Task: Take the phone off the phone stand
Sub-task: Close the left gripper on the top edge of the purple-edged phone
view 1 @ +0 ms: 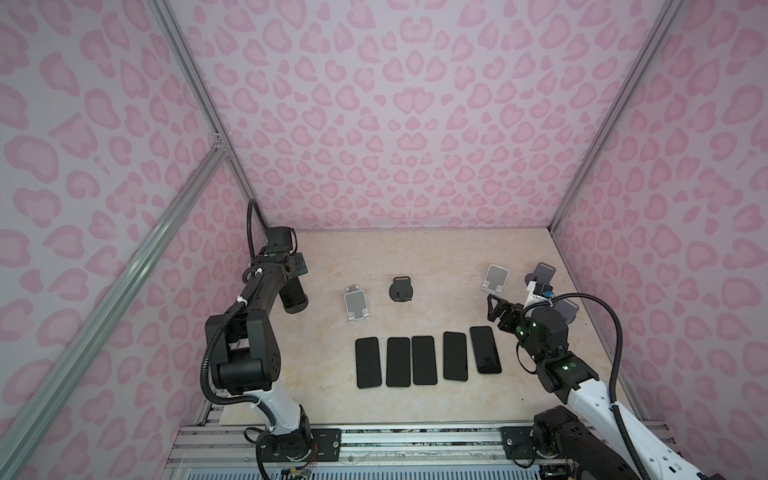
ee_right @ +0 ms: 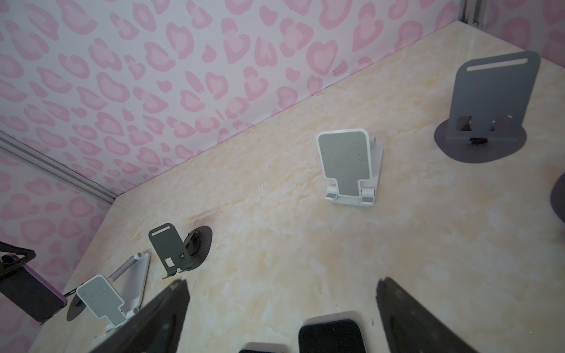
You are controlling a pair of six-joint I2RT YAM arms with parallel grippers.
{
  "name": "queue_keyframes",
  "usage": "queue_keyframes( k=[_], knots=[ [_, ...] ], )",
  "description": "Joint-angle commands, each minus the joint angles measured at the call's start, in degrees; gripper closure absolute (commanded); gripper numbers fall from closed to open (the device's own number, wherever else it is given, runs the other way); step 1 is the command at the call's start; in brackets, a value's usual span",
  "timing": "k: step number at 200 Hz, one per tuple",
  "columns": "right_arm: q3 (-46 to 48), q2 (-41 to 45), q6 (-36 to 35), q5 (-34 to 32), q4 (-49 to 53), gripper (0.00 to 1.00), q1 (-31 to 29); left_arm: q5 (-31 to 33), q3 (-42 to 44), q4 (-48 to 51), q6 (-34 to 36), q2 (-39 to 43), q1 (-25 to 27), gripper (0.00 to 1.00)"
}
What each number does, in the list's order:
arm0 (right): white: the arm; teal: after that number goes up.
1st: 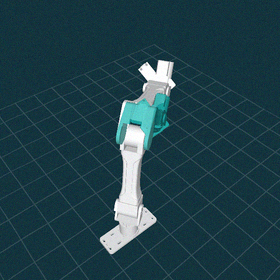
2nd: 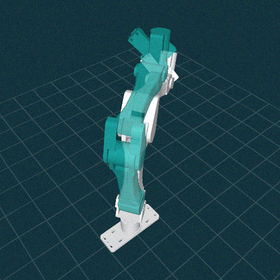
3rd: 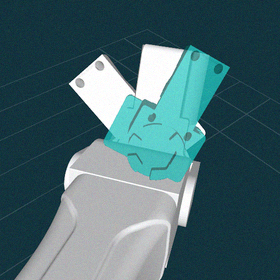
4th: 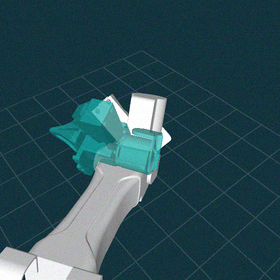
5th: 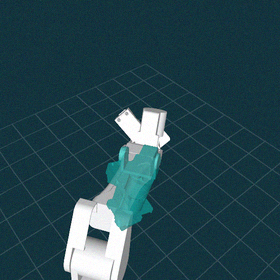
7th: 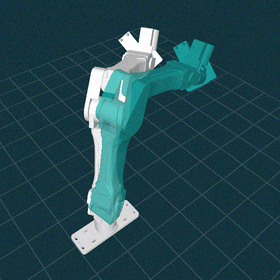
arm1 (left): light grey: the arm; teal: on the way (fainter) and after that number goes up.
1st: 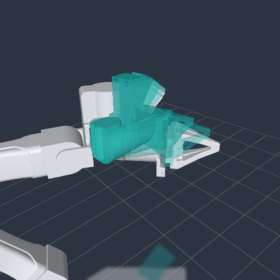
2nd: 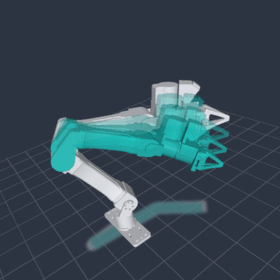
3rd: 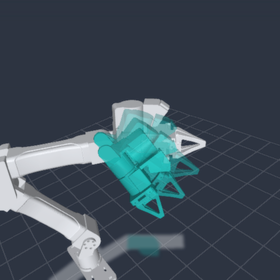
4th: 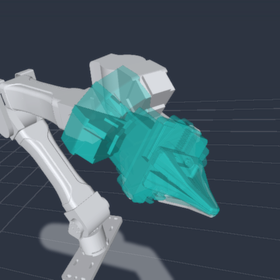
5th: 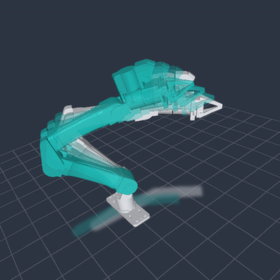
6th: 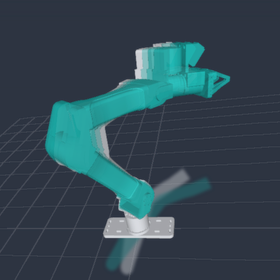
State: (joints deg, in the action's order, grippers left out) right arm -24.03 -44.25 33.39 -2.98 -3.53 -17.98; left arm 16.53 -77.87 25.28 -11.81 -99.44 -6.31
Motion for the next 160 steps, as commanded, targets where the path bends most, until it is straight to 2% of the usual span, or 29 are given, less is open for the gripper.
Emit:
queue_keyframes(
  k=[1, 88, 160],
  knots=[
    [0.3, -0.5, 0.1, 0.0, -1.0, 0.02, 0.0, 0.4, 0.4, -1.6, 0.6, -0.5, 0.0, 0.21],
    [0.4, -1.0, 0.1, 0.3, -1.8, 0.02, 0.0, 2.0, 3.1, -2.2, 0.4, 1.6, -0.1, 0.34],
    [0.2, -0.1, 0.6, 1.2, -1.9, 0.02, 0.0, 0.9, 5.3, -1.7, -0.5, 6.1, 0.0, 0.35]
  ],
)
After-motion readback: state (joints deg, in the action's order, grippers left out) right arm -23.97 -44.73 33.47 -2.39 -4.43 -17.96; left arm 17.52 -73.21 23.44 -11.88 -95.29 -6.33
